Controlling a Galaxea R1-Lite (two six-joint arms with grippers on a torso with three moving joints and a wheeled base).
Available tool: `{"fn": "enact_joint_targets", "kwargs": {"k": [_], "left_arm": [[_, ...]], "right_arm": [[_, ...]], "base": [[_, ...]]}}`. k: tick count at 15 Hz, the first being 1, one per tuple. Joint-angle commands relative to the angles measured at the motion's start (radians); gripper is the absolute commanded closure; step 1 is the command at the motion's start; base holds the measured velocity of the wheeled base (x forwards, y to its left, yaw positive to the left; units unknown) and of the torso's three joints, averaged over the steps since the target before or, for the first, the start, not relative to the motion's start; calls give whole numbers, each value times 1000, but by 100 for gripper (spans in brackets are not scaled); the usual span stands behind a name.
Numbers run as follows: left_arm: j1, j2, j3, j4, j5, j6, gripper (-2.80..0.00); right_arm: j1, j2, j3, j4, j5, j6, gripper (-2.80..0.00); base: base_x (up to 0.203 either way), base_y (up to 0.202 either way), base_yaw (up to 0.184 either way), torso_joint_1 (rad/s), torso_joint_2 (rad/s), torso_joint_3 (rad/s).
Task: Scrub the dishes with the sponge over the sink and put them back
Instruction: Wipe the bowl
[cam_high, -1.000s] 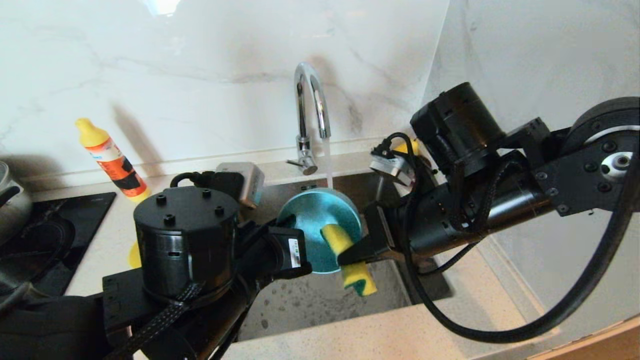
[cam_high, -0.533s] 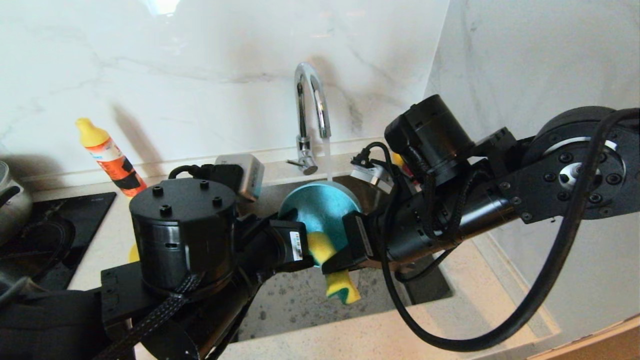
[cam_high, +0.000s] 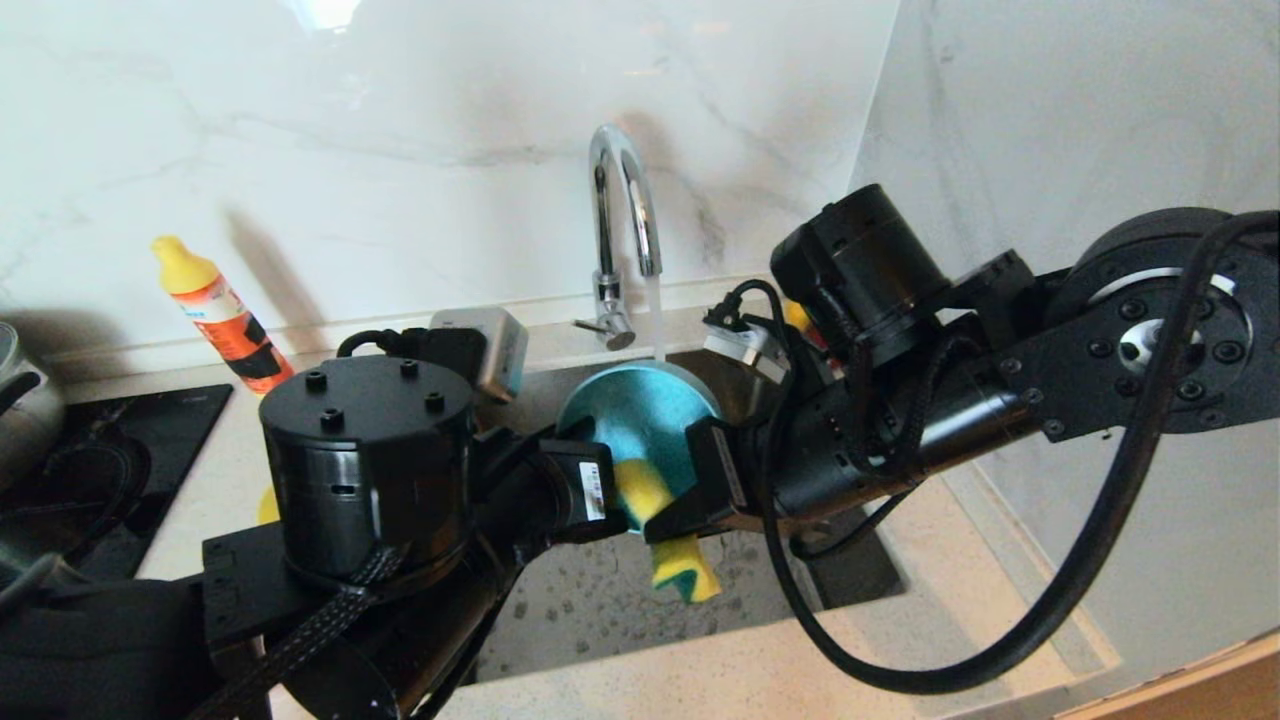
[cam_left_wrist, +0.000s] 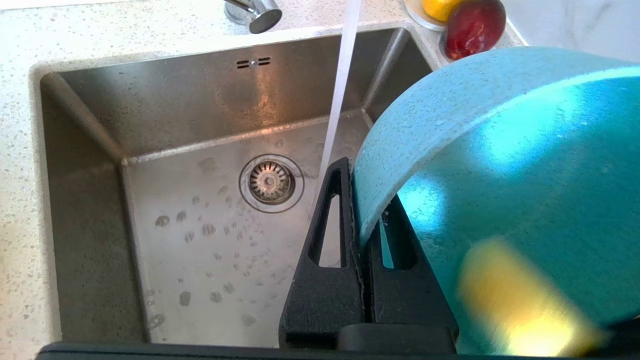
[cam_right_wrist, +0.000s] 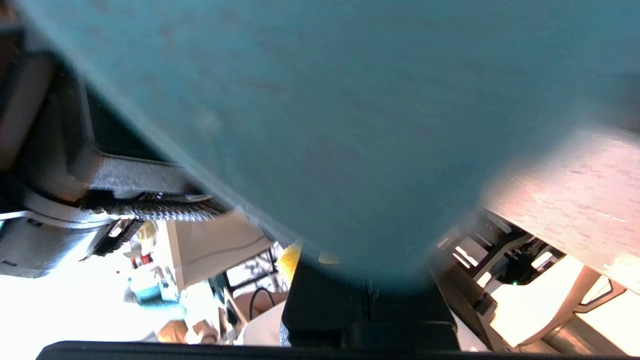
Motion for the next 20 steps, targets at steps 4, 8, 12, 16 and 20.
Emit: {"fn": "enact_joint_targets", "kwargs": {"k": [4, 8, 12, 16, 20], "left_arm": [[0, 1, 1, -4, 3, -2, 0], [0, 3, 5, -6, 3, 1, 0], [-2, 6, 15, -4, 2, 5, 0], [-2, 6, 27, -5, 2, 5, 0], [-2, 5, 19, -4, 2, 6, 0]], "right_arm": [[-69, -54, 11, 20, 3, 1, 0], [-82, -68, -6, 22, 3, 1, 0], [-80, -47, -67, 23, 3, 0, 0], [-73, -11, -125, 43, 10, 0, 0], [-42, 12, -126, 43, 24, 1, 0]], "base": [[0, 0, 0, 0, 0, 0], [0, 0, 0, 0, 0, 0], [0, 0, 0, 0, 0, 0], [0, 0, 0, 0, 0, 0], [0, 0, 0, 0, 0, 0]]}}
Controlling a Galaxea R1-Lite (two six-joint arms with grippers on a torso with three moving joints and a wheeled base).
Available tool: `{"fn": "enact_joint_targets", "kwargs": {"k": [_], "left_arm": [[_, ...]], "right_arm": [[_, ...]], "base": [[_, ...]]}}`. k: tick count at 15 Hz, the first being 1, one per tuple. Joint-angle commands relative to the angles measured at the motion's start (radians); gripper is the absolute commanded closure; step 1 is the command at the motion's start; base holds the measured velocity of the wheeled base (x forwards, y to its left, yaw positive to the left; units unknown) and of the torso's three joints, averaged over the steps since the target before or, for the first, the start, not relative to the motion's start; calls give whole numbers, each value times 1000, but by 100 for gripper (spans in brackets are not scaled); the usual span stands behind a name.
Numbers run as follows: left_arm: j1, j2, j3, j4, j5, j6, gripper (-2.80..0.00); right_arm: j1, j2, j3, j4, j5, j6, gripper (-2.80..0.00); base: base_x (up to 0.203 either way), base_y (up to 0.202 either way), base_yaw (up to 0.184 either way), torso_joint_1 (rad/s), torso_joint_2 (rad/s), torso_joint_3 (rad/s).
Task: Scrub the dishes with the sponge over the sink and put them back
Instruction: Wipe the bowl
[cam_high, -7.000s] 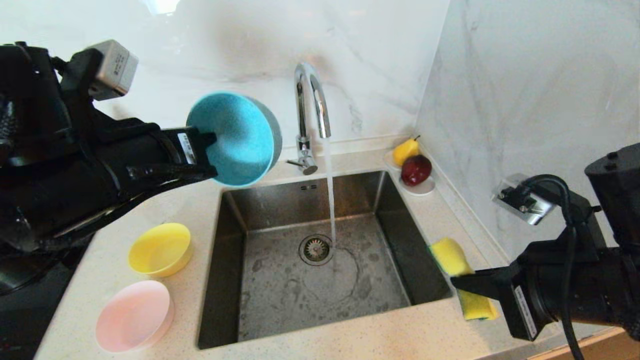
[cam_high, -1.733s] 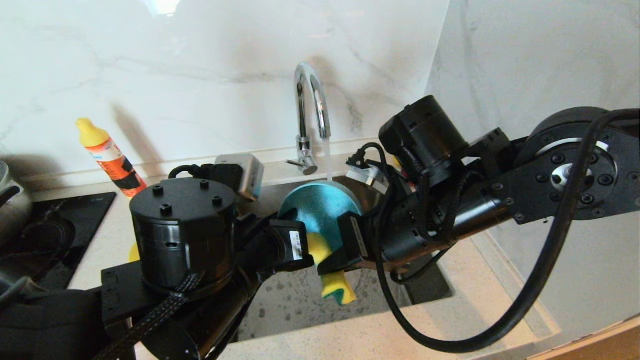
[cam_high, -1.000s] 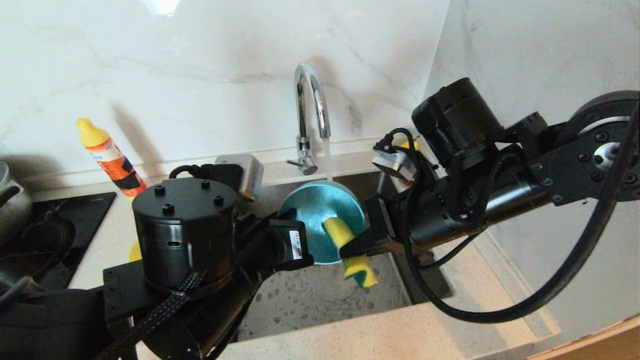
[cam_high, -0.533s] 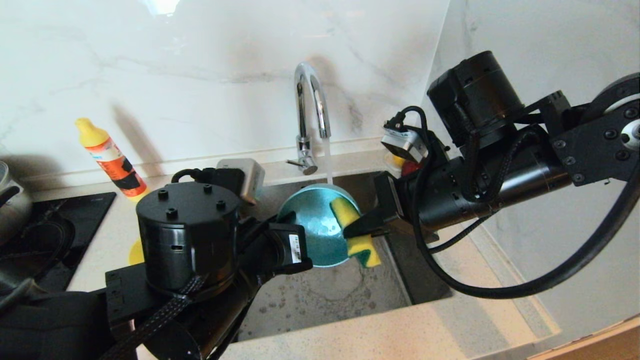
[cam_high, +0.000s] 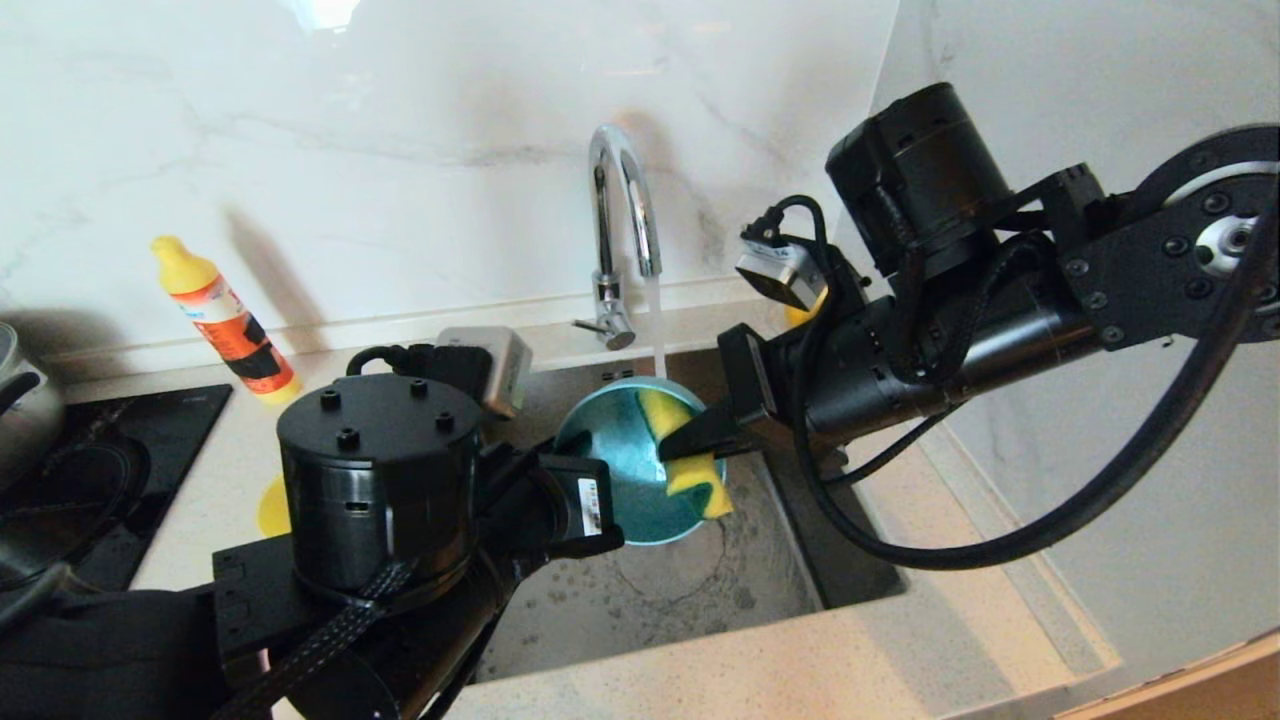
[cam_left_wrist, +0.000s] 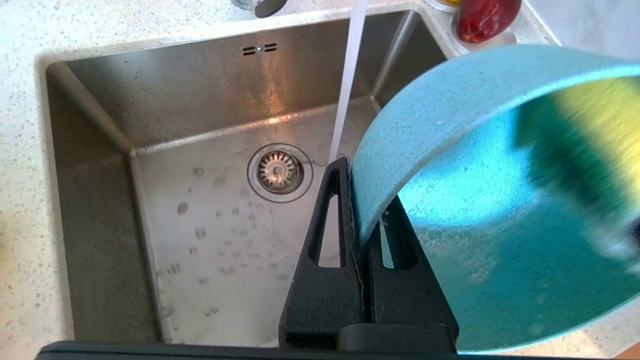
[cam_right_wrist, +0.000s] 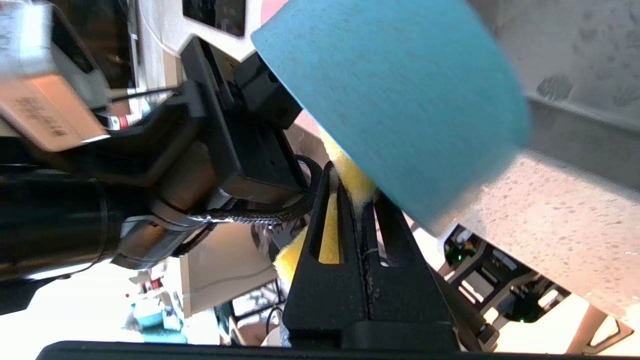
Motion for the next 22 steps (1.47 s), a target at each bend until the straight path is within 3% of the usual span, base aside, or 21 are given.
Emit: {"fn": "enact_joint_targets", "kwargs": {"k": [1, 14, 22], "left_arm": [[0, -1, -10, -4, 4, -2, 0], [6, -9, -24, -5, 4, -5, 0], [9, -5, -23, -4, 6, -5, 0]], "right_arm": [[21, 22, 15, 4, 5, 4, 0], [50, 23, 49, 6, 5, 7, 0], [9, -51, 81, 31, 3, 6, 0]], "base": [[0, 0, 0, 0, 0, 0], [0, 0, 0, 0, 0, 0], [0, 0, 0, 0, 0, 0]]}}
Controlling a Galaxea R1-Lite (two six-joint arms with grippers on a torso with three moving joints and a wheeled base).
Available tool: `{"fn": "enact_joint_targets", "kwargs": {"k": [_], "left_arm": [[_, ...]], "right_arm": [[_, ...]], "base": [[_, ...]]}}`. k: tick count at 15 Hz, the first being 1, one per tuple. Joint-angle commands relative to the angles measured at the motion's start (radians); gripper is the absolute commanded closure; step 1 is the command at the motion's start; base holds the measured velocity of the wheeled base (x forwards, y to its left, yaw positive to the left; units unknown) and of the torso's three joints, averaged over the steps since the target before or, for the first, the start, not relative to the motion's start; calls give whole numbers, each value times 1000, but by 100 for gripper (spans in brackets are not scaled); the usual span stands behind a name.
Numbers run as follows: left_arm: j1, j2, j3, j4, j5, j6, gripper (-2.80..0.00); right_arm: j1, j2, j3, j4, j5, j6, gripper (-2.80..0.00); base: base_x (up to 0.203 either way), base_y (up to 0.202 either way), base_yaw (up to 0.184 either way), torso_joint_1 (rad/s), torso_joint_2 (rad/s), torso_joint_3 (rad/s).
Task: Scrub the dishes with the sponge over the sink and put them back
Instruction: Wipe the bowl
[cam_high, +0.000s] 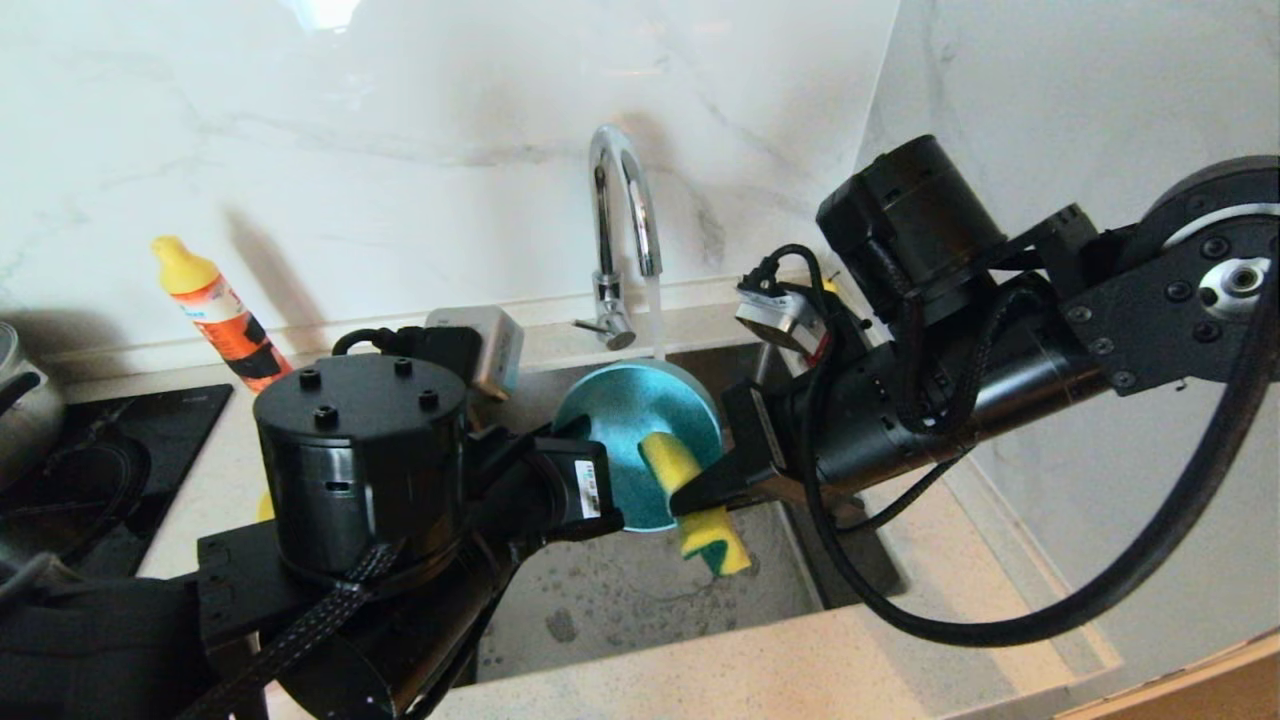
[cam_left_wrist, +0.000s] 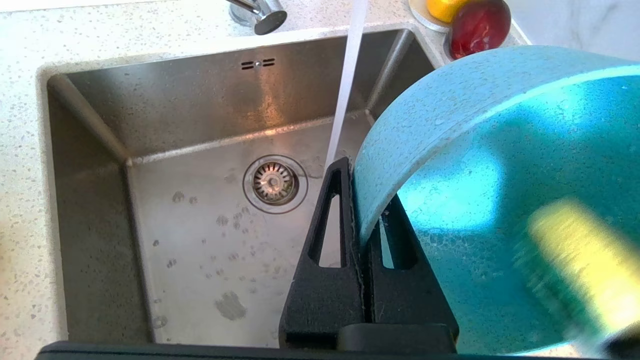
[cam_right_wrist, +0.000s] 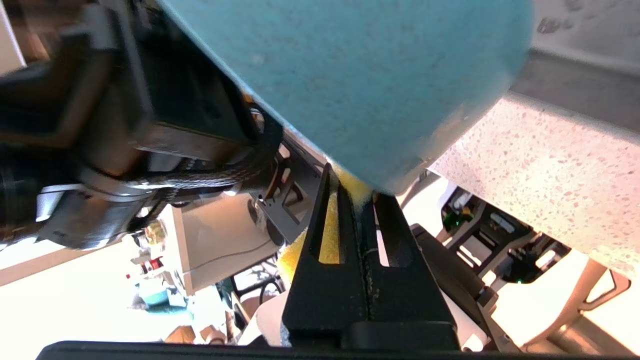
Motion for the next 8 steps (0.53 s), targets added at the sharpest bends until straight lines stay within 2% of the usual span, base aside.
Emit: {"fn": "enact_joint_targets", "kwargs": {"k": [1, 8], "left_arm": [[0, 2, 1, -4, 4, -1, 0], [-1, 8, 17, -4, 2, 2, 0]], "right_arm": [[-18, -24, -9, 3, 3, 4, 0], [-51, -38, -72, 3, 4, 2, 0]], "base": [[0, 0, 0, 0, 0, 0], [0, 0, 0, 0, 0, 0]]}}
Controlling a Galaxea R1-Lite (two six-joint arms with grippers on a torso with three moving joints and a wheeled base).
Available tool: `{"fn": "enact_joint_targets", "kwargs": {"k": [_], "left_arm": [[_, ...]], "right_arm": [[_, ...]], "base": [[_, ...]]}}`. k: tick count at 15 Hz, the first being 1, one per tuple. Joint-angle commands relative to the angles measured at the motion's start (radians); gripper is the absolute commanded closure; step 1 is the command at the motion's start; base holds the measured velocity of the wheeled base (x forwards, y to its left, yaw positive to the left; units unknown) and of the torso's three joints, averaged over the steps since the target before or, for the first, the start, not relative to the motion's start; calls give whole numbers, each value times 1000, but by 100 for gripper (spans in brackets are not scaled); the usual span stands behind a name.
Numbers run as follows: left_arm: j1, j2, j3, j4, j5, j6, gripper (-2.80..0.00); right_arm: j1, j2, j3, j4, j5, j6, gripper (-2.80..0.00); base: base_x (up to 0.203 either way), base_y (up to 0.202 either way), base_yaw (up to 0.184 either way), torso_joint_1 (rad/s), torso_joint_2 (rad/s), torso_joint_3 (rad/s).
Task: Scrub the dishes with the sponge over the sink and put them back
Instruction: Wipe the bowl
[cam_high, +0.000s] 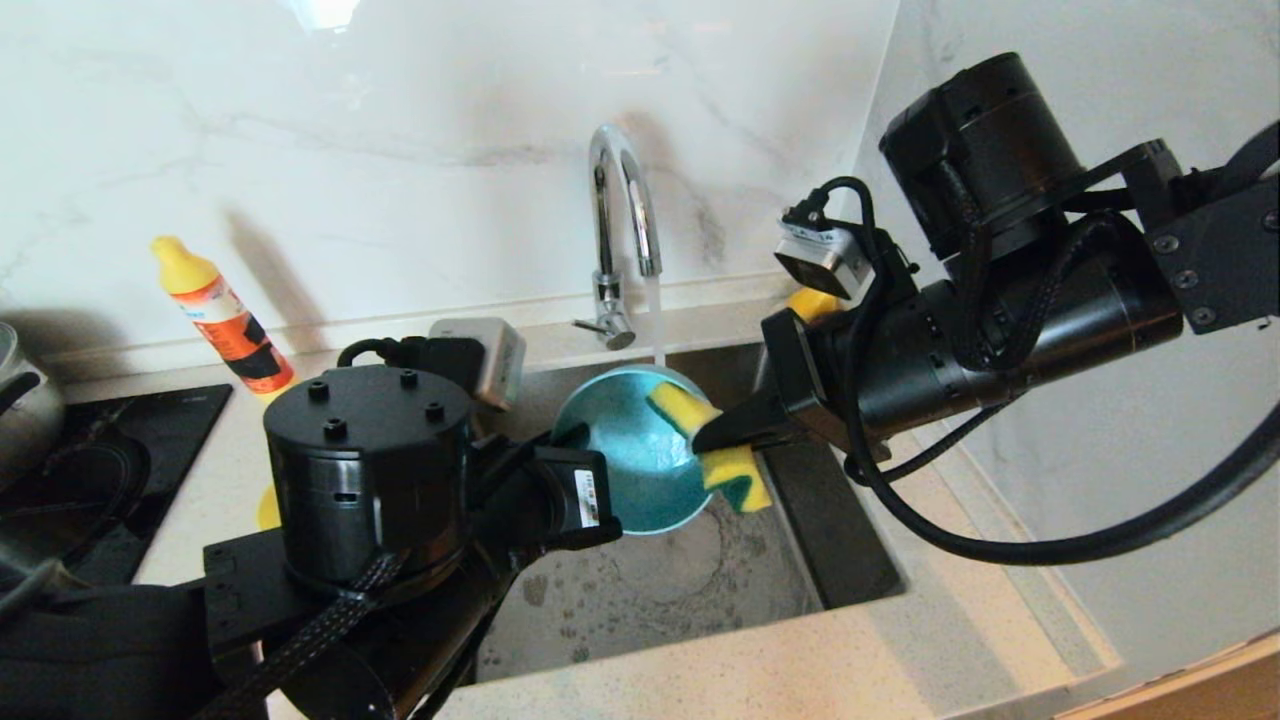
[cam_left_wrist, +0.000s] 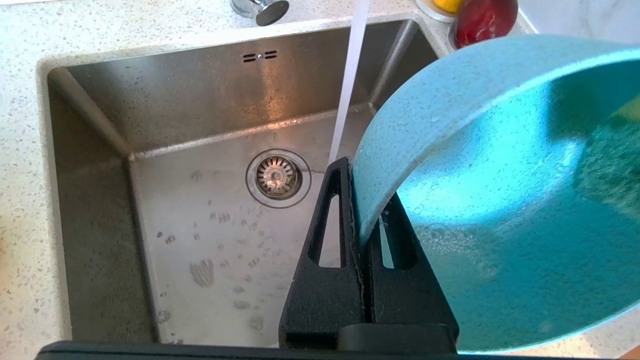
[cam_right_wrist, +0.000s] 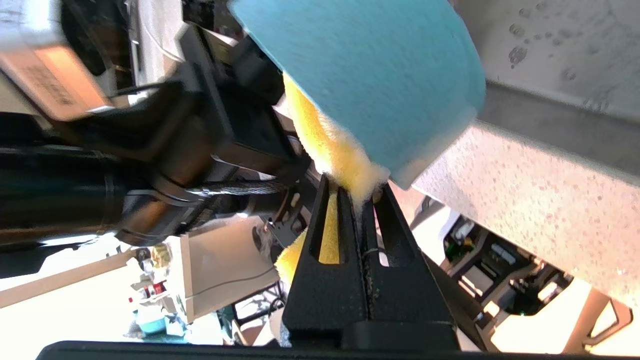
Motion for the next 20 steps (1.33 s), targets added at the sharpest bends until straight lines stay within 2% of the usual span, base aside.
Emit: {"fn": "enact_joint_targets", "kwargs": {"k": [1, 7, 15, 20], "left_arm": [[0, 6, 0, -2, 3, 0, 0], [0, 0, -12, -2, 4, 3, 0], [4, 1, -17, -2, 3, -4, 0], [81, 40, -17, 9, 1, -7, 0]], "right_arm": [[0, 3, -31, 6, 2, 3, 0], [39, 45, -28, 27, 30, 3, 0], [30, -36, 34, 33, 28, 7, 0], [6, -147, 54, 57, 25, -1, 0]], "base": [[0, 0, 0, 0, 0, 0], [0, 0, 0, 0, 0, 0], [0, 0, 0, 0, 0, 0], [0, 0, 0, 0, 0, 0]]}}
